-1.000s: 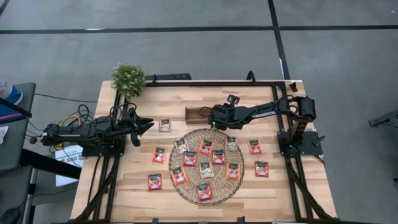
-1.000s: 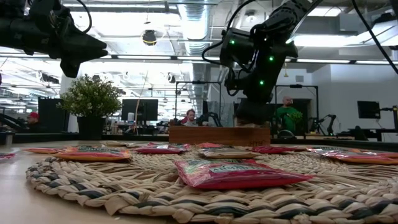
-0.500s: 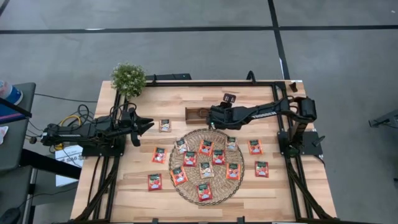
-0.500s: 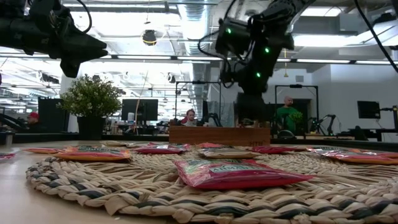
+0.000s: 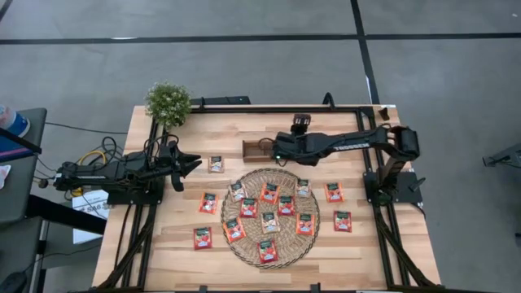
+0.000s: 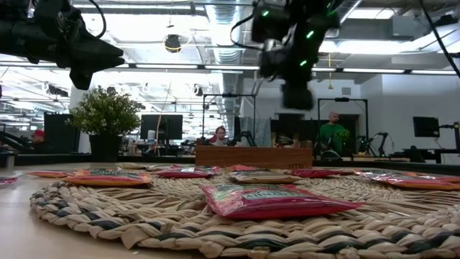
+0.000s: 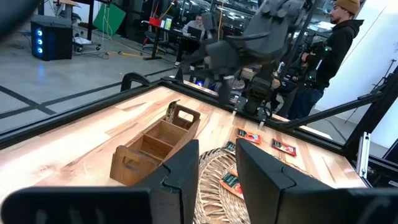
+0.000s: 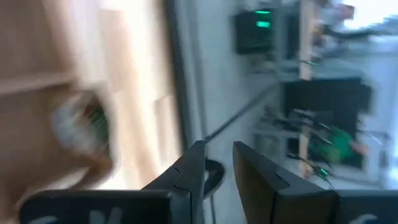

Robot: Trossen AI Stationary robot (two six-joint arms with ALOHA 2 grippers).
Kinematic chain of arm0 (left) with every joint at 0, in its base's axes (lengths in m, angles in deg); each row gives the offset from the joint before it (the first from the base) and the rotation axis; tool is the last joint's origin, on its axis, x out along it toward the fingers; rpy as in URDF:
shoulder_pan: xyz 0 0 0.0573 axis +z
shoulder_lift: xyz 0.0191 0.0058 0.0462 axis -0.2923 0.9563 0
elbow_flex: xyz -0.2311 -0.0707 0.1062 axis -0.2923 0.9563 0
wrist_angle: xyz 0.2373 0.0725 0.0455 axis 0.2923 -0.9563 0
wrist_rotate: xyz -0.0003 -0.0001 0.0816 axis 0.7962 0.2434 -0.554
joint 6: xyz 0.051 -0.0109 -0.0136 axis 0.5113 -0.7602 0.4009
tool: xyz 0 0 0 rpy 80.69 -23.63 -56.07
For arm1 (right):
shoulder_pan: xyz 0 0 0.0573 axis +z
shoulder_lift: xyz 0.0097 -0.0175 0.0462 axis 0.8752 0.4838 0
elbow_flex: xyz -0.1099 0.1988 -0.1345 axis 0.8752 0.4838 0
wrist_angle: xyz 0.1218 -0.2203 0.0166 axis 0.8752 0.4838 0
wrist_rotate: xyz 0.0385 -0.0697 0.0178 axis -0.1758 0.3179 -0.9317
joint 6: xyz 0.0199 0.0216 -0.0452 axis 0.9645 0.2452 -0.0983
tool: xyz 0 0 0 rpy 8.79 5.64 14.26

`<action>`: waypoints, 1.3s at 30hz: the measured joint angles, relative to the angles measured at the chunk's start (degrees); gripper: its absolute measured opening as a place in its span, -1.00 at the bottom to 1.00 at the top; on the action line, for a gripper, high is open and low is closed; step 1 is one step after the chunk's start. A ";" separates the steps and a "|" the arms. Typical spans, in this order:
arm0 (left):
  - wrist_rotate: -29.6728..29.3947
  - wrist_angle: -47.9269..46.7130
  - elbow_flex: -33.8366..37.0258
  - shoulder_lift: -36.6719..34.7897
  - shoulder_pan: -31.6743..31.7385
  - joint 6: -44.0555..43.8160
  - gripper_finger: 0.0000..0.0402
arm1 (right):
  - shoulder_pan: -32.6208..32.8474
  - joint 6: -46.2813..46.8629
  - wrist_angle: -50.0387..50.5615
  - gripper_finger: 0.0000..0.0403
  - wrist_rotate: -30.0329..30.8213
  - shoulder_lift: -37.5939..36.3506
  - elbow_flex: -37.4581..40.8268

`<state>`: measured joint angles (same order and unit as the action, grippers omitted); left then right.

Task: Pick & Place Tea
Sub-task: Put the gold tea bag into the wooden organizer

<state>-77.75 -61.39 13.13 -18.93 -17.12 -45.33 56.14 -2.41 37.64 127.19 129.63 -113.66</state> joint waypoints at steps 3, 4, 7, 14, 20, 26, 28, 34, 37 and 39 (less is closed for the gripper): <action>0.00 0.01 0.00 0.01 0.00 0.01 -0.52 | 1.36 -0.21 7.18 -0.62 -15.23 -5.32 0.00; 0.00 0.00 0.00 0.01 0.00 0.00 -0.52 | 1.83 0.56 9.35 -0.62 -20.97 -7.39 0.01; 0.00 0.00 0.00 0.01 0.00 0.00 -0.52 | 2.84 5.09 12.62 -0.62 -35.97 -13.17 0.00; 0.00 0.02 0.00 0.01 0.00 -0.02 -0.52 | 5.99 12.62 15.09 -0.62 -49.09 -19.90 0.00; 0.00 0.02 -0.01 0.01 0.00 -0.04 -0.52 | 9.03 12.88 18.31 -0.62 -49.07 -19.36 1.09; 0.02 0.02 0.00 0.04 0.00 -0.41 -0.52 | 9.76 12.82 16.92 -0.62 -48.40 -17.87 6.71; 0.02 0.06 -0.01 0.04 0.00 -0.54 -0.52 | 9.68 12.84 14.87 -0.62 -48.37 -17.28 8.37; 0.03 0.00 0.00 0.07 0.00 -3.16 -0.52 | 9.68 12.79 6.74 -0.62 -48.09 -16.47 12.64; 0.05 0.01 0.00 0.08 0.00 -3.92 -0.52 | 9.68 12.68 2.94 -0.62 -48.24 -15.72 14.37; 0.02 -0.02 0.00 0.10 0.00 -4.08 -0.52 | 9.68 12.69 1.63 -0.62 -48.26 -15.28 16.18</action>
<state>-77.73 -61.41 13.13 -18.83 -17.12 -49.41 65.82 10.27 39.27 78.93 114.36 -97.48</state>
